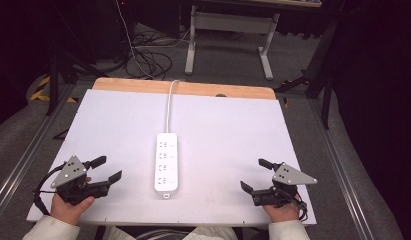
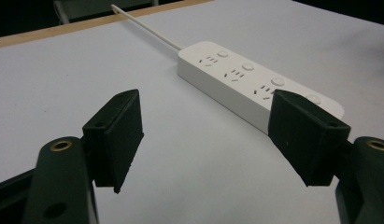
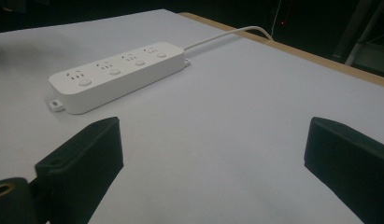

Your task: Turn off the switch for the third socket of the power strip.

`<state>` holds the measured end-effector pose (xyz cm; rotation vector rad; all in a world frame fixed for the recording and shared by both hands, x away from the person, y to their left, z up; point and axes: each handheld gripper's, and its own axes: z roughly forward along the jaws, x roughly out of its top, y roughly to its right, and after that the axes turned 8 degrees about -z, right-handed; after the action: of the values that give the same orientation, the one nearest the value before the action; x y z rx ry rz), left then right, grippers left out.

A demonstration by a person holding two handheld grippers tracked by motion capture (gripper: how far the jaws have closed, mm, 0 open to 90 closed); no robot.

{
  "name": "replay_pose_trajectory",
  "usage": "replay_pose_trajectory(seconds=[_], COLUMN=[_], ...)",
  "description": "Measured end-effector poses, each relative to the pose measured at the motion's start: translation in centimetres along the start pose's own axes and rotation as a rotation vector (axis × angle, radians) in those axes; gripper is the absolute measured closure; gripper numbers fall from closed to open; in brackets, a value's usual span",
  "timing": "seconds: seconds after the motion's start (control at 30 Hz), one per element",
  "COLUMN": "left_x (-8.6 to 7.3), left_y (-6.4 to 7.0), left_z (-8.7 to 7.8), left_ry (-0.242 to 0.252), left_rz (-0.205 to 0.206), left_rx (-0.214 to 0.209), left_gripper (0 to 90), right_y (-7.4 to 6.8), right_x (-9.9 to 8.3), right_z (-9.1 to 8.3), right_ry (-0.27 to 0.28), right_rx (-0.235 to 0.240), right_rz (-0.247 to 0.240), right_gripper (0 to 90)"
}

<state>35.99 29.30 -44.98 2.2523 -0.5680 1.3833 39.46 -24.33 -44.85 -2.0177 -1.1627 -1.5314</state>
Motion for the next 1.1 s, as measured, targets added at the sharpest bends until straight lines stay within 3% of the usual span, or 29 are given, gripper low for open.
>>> replay_pose_trajectory(seconds=[0.03,0.27,0.4,0.47,0.6,0.97,1.1], left_x=[0.0,0.1,0.1,0.3,0.4,0.9,1.7], left_y=[0.0,0.3,0.3,0.3,0.3,0.6,0.6], left_z=[0.0,0.0,-0.1,-0.3,-0.3,-0.1,-0.4], left_ry=[-0.005,-0.012,-0.012,-0.012,-0.013,-0.033,-0.034], left_rz=[0.02,0.059,0.044,0.037,0.025,0.047,0.033], left_rx=[0.015,0.03,0.018,0.003,-0.014,0.02,0.001], left_gripper=[27.0,27.5,28.8,33.7,33.1,34.7,35.7], right_y=[0.0,0.0,0.0,-0.1,-0.1,-0.1,-0.2], right_x=[0.0,0.0,-0.1,-0.1,-0.1,-0.1,-0.1], right_z=[0.0,0.1,0.3,0.3,0.2,0.3,0.5], right_ry=[-0.001,-0.007,-0.013,-0.015,-0.011,-0.009,-0.011], right_rx=[-0.001,0.006,0.026,0.03,0.03,0.037,0.054], right_rz=[-0.002,-0.003,0.003,-0.002,0.0,0.006,0.005], right_gripper=[5.4,6.1,6.1,6.4,6.6,6.9,7.3])
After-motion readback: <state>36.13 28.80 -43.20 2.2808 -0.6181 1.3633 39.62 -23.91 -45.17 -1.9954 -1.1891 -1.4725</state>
